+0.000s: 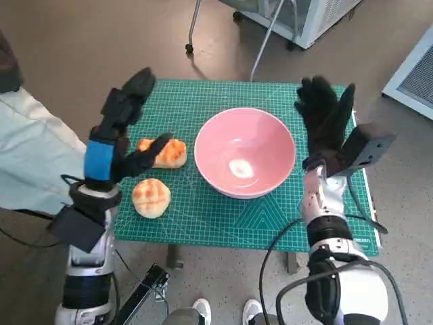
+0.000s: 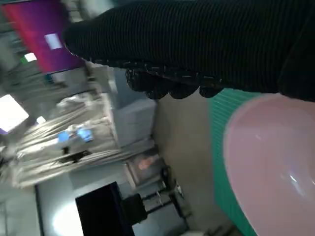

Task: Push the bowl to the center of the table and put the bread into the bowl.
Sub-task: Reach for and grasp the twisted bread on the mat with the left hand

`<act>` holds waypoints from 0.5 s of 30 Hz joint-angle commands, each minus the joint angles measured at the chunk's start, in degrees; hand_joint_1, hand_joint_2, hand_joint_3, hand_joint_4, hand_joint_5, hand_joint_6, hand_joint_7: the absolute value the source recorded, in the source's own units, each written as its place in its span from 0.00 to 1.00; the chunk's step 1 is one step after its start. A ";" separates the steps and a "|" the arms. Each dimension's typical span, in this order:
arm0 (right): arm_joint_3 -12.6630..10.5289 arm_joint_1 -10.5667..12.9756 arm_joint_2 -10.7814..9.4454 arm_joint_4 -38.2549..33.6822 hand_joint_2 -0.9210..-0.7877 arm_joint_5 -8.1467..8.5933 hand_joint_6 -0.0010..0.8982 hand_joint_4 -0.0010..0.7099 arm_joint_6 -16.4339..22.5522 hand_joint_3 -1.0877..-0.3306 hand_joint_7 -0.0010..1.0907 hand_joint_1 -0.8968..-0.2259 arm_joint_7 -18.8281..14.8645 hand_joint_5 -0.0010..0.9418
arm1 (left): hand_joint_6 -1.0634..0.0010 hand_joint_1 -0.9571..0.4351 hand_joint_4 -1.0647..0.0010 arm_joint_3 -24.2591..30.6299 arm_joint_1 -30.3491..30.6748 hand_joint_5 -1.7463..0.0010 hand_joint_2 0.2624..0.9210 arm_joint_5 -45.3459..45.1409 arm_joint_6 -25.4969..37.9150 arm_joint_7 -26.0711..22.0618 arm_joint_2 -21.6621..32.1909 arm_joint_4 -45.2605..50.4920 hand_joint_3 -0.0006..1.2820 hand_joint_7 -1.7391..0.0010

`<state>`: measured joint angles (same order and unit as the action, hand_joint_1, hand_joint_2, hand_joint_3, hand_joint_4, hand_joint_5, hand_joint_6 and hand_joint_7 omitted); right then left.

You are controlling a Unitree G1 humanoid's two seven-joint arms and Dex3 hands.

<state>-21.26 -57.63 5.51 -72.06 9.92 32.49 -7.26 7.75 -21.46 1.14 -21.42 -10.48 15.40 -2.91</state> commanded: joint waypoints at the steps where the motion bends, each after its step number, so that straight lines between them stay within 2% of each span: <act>1: 2.42 0.29 0.43 2.31 0.00 -2.05 0.03 0.32 4.23 0.30 0.62 0.50 -0.34 0.01 | 0.69 0.40 0.64 1.61 -0.49 1.00 1.00 0.24 0.30 -1.05 3.23 -0.57 0.18 0.88; 5: 4.27 0.95 0.61 6.23 0.00 -1.70 0.05 0.34 8.90 0.34 0.63 0.46 -5.56 0.02 | 0.69 0.38 0.64 2.34 -2.15 1.00 1.00 -2.06 0.59 -2.35 7.93 -2.33 0.18 0.89; 10: 8.07 3.12 1.28 13.02 0.00 -1.70 0.06 0.37 13.75 0.37 0.64 0.45 -12.99 0.02 | 0.69 0.38 0.68 1.58 -4.62 1.00 1.00 -6.12 1.82 -4.42 14.33 -5.05 0.16 0.90; 15: 10.96 5.75 1.36 21.01 0.00 0.24 0.01 0.37 14.10 0.37 0.70 0.43 -19.20 0.02 | 0.71 0.38 0.72 -0.01 -7.45 1.00 1.00 -9.26 0.97 -6.07 18.84 -9.39 0.12 0.92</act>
<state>-12.20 -55.11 6.71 -54.89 9.10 46.98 -22.75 8.91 -26.54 -5.90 -19.86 -15.35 31.41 -9.84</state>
